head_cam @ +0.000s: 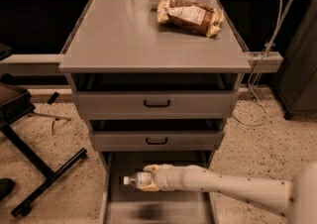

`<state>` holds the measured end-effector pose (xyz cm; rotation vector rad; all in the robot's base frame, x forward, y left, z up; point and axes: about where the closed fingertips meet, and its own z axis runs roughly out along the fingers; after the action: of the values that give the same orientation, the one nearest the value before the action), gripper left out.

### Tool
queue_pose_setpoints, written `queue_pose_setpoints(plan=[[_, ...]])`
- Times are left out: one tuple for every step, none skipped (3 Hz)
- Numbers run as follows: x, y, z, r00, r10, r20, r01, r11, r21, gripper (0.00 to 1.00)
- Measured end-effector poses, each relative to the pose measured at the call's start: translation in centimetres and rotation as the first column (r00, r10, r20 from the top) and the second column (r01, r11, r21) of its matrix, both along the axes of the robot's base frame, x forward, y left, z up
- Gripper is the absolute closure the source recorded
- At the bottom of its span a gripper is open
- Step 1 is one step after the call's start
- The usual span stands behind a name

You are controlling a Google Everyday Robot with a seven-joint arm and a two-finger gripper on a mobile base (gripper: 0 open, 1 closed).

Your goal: Pick blue plastic bottle from bottom drawer and place on counter

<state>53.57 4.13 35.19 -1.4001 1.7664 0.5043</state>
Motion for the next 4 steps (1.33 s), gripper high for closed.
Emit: queue_pose_setpoints(plan=[[0.1, -0.1, 8.5, 0.9979, 0.038, 0.052, -0.041, 0.998, 0.052, 1.00], [0.1, -0.1, 8.5, 0.9979, 0.038, 0.052, -0.041, 0.998, 0.052, 1.00], [0.2, 0.7, 11.3, 0.9963, 0.060, 0.061, -0.065, 0.995, 0.073, 1.00], [1.0, 2.3, 18.1, 0.9852, 0.121, 0.121, -0.138, 0.980, 0.142, 1.00]])
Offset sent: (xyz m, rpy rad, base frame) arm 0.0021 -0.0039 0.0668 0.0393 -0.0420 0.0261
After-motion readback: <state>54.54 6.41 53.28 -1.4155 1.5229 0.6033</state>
